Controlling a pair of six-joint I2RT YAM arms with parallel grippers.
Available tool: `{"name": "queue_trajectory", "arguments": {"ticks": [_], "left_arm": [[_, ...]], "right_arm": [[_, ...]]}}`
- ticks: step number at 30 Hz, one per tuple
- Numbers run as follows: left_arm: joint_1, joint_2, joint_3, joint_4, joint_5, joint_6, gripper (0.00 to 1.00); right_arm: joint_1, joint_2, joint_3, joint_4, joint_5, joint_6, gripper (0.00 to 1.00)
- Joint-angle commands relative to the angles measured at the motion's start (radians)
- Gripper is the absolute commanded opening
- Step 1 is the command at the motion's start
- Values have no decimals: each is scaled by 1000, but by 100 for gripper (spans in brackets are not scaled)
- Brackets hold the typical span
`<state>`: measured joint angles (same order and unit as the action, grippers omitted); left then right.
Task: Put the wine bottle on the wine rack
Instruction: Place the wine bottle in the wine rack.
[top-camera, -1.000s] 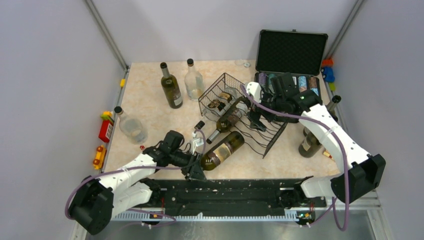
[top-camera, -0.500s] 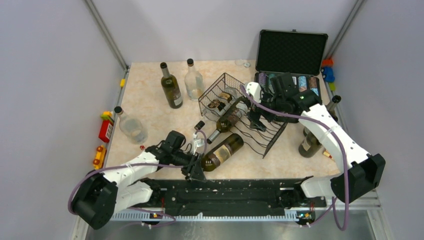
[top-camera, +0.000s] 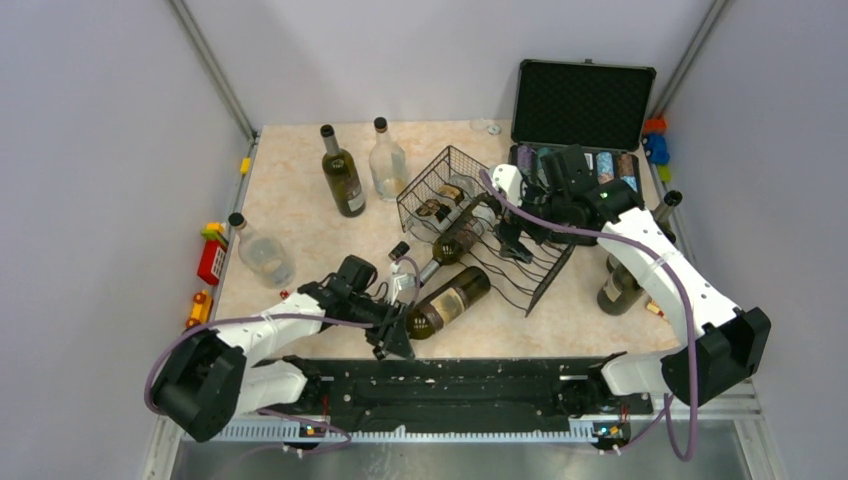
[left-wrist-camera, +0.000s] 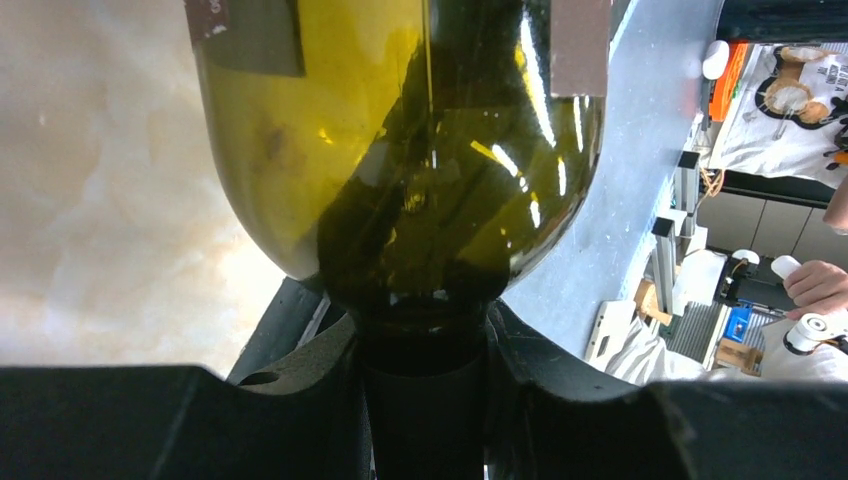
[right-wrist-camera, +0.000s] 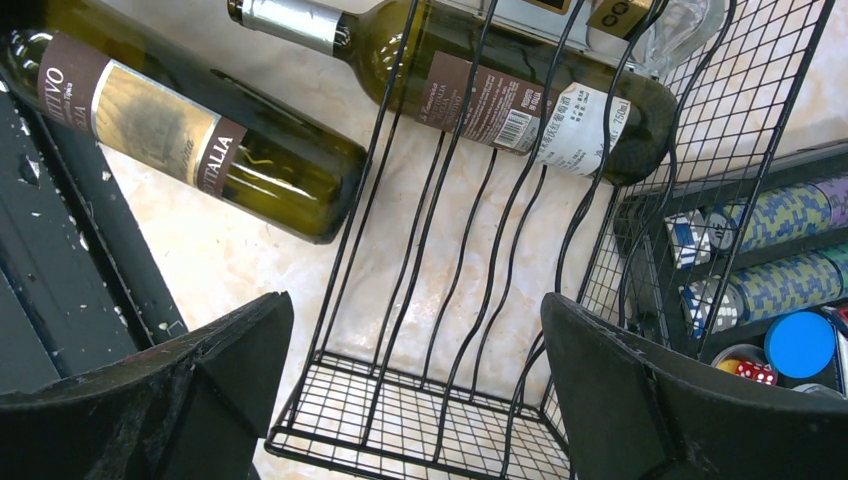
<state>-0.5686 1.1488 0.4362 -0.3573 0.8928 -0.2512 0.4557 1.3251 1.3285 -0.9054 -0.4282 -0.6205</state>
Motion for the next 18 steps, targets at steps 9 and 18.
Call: {"name": "queue_trajectory", "arguments": {"ticks": [9, 18], "left_arm": [[7, 62, 120, 63, 95, 114, 0], [6, 82, 120, 83, 68, 125, 0]], "right_arm": [[-7, -30, 3, 4, -17, -16, 97], [-8, -45, -10, 9, -18, -16, 97]]}}
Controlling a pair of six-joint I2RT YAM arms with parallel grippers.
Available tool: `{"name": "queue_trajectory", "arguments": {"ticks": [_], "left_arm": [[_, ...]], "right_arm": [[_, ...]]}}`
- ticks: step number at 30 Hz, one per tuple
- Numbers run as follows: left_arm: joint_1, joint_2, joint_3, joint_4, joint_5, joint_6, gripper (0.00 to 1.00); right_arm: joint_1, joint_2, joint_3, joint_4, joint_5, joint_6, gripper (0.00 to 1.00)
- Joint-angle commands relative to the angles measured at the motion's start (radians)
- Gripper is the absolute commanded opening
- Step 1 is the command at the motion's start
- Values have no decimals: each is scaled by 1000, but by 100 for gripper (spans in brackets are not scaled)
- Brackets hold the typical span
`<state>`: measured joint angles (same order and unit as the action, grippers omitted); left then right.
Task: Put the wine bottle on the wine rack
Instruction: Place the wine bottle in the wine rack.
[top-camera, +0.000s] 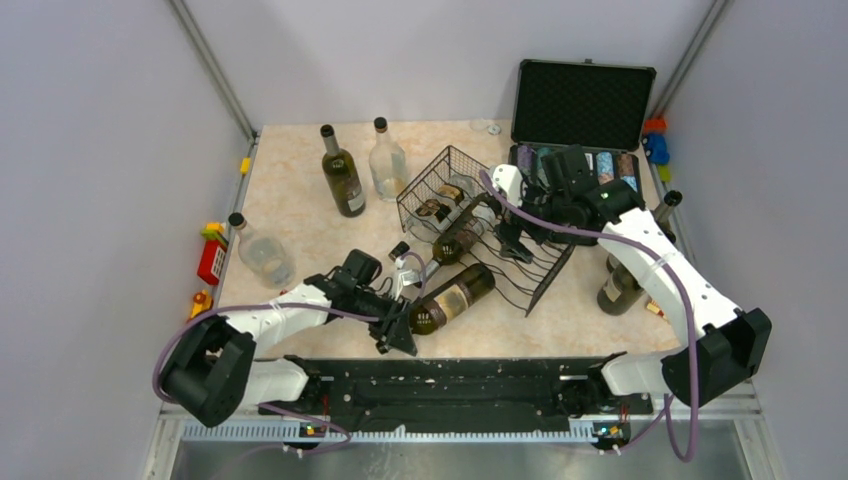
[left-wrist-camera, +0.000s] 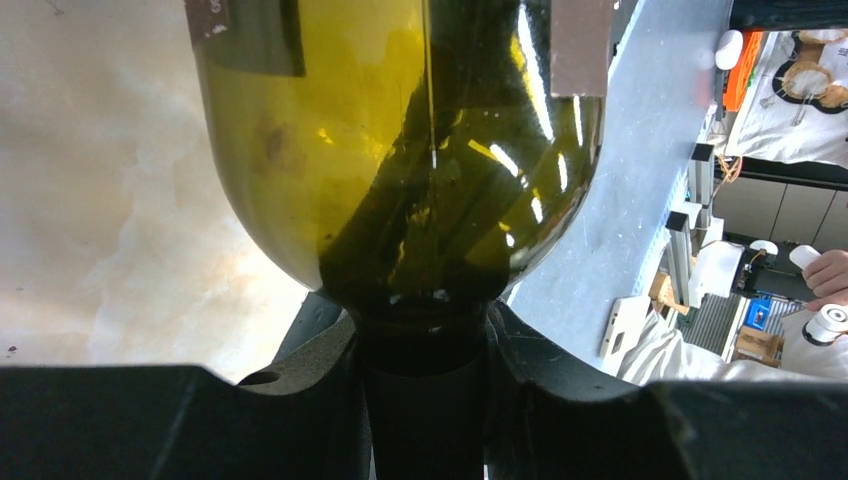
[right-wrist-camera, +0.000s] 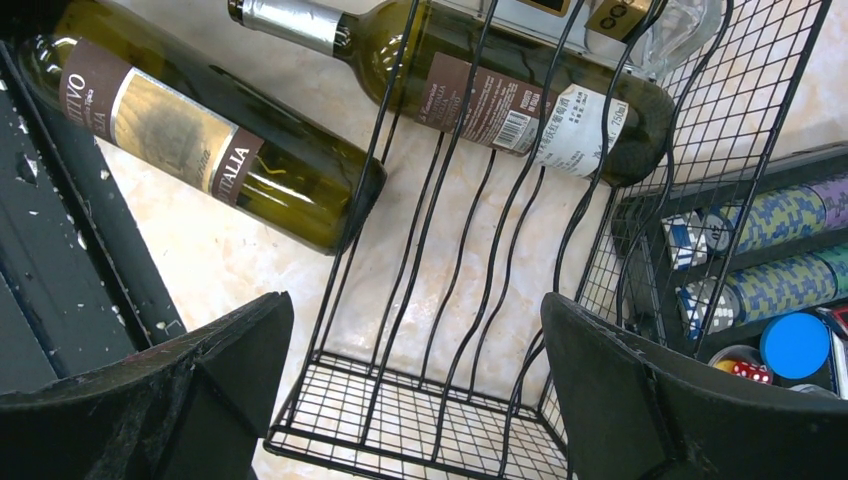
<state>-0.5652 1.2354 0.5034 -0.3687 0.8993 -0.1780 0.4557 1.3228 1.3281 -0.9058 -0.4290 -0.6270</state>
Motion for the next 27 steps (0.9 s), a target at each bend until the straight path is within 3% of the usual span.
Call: {"name": "queue_trajectory", "arguments": {"ticks": [1, 27], "left_arm": [[2, -5, 51, 97, 63, 52, 0], [3, 25, 69, 208, 38, 40, 0]], "right_arm": [[-7, -44, -10, 9, -18, -11, 97], [-8, -55, -40, 8, -10, -16, 97]]}}
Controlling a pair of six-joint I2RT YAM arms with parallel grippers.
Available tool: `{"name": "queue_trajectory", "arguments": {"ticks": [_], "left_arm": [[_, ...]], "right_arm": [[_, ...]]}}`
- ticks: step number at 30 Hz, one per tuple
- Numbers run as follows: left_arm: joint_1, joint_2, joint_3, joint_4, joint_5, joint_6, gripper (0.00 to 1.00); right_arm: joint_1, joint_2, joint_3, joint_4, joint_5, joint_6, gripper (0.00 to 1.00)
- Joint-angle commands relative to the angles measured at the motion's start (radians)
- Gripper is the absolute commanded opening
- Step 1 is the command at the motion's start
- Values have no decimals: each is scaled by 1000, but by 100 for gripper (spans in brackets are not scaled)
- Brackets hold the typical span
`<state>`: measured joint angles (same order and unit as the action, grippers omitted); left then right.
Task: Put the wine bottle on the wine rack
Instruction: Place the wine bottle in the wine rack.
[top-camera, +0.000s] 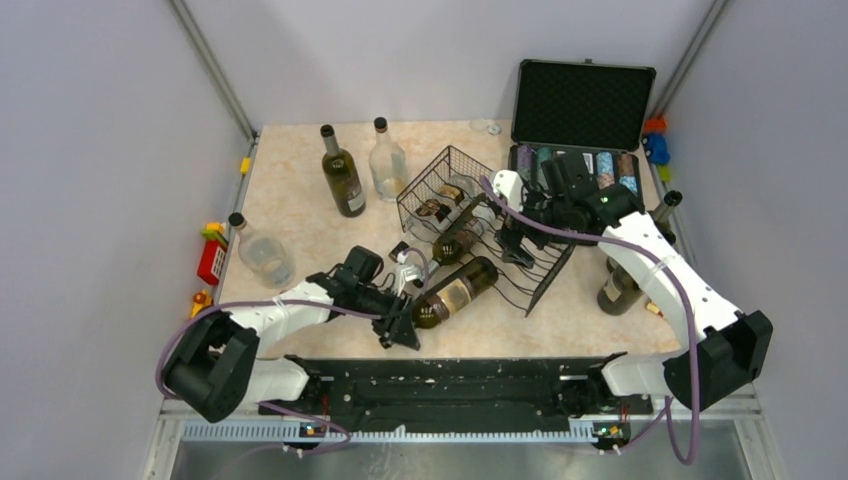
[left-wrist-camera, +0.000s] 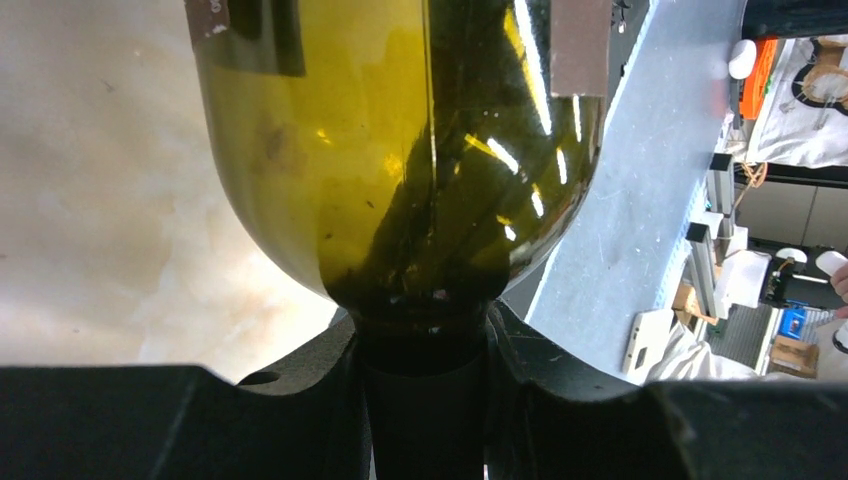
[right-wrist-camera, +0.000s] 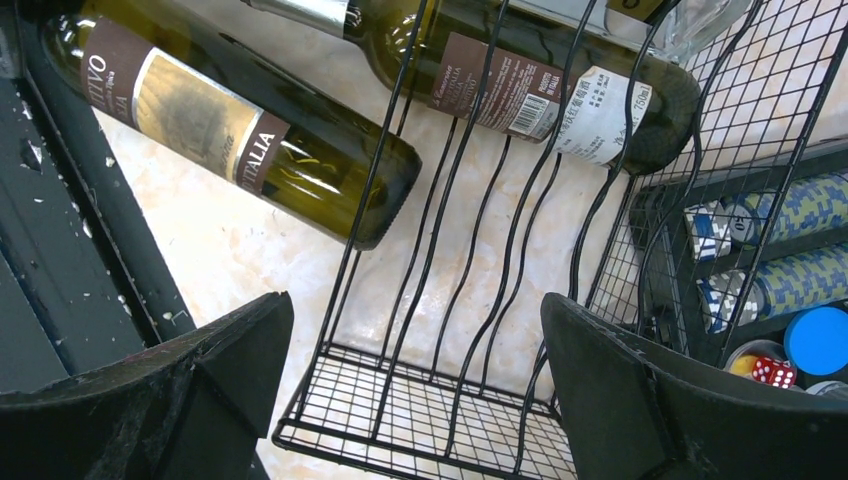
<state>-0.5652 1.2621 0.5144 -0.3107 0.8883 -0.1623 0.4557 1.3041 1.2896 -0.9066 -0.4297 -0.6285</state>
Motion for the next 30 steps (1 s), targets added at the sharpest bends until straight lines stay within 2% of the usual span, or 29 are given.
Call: {"name": "queue_trajectory", "arguments": {"ticks": [1, 12, 30], "left_arm": [[3, 3, 59, 158, 44, 22, 0], [1, 66, 44, 345, 33, -71, 0], [-65, 205, 61, 634, -49, -234, 0]], "right_arm": [[-8, -39, -3, 10, -8, -15, 97], [-8, -57, -12, 11, -7, -14, 97], [-8, -73, -12, 8, 0, -18, 97]]}}
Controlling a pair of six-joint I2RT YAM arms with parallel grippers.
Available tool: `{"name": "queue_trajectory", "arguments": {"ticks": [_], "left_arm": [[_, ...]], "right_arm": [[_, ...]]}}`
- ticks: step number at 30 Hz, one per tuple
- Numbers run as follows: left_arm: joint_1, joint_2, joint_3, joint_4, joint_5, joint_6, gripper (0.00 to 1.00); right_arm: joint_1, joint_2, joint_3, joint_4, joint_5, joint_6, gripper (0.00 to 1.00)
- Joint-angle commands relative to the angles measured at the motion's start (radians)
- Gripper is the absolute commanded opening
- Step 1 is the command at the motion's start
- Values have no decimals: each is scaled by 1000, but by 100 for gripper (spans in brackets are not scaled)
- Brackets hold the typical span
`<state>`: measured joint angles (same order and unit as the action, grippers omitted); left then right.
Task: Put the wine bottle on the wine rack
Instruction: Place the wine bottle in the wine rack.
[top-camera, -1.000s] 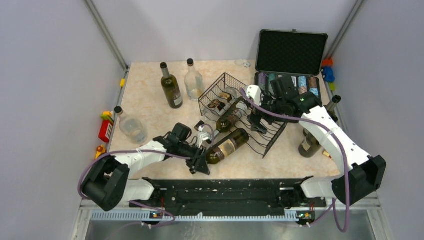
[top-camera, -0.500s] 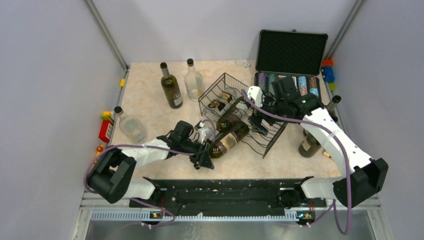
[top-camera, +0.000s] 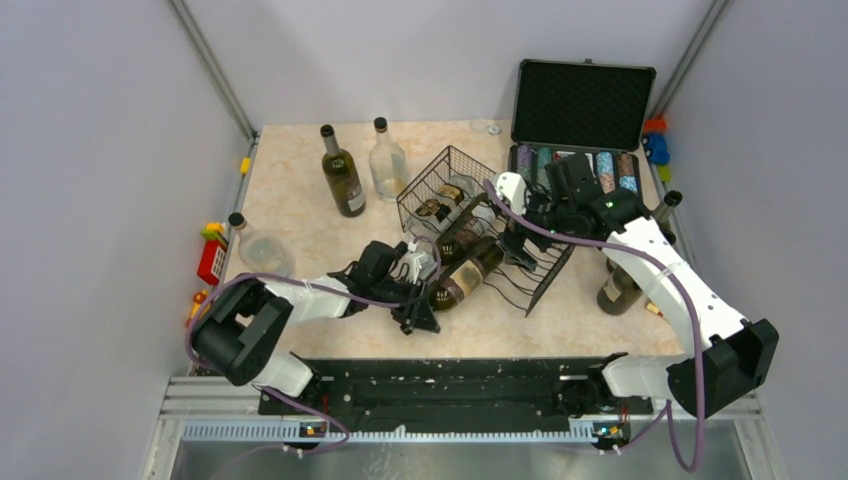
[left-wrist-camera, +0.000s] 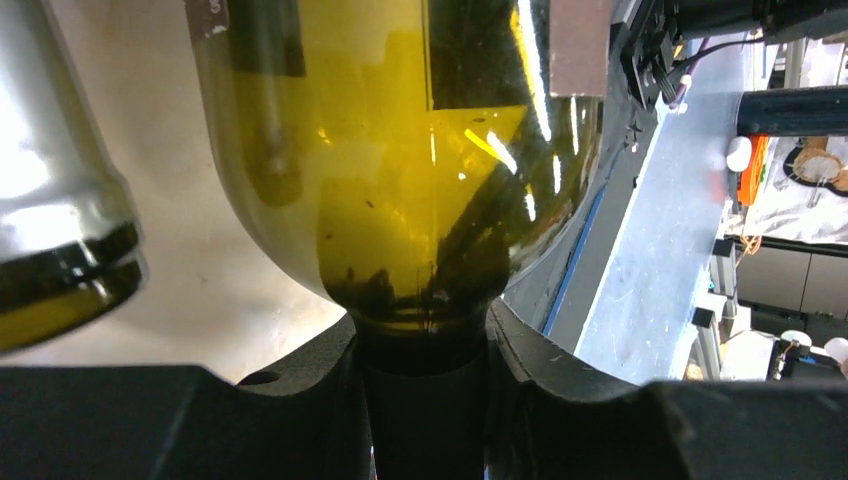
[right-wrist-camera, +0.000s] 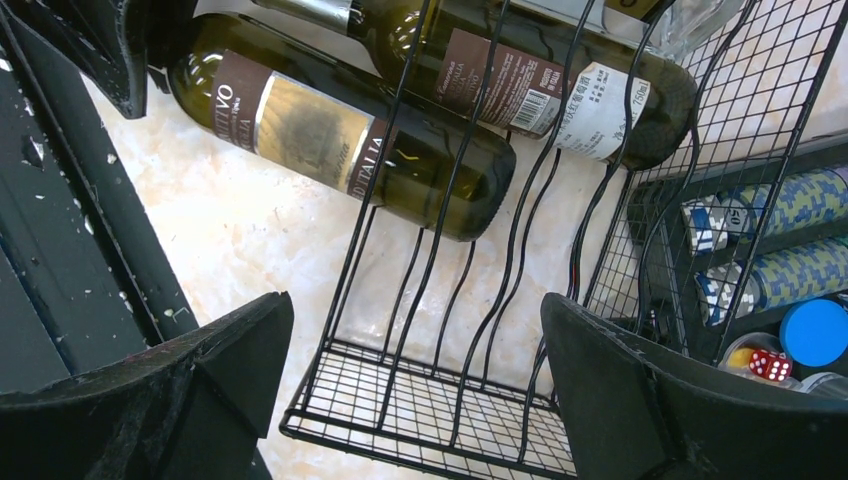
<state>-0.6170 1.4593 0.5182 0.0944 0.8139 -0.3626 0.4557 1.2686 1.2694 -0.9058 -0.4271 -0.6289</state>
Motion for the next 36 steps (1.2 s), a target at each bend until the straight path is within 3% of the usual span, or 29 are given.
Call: {"name": "queue_trajectory", "arguments": {"ticks": [1, 28, 36], "left_arm": [[-19, 18, 62, 239, 23, -45, 0], [-85, 232, 130, 560, -98, -265, 0], [-103, 267, 188, 539, -98, -293, 0]], "right_arm": [[-8, -39, 7, 7, -3, -18, 97], [-8, -103, -79, 45, -3, -14, 97], [-8, -106, -97, 53, -2, -12, 97]]}}
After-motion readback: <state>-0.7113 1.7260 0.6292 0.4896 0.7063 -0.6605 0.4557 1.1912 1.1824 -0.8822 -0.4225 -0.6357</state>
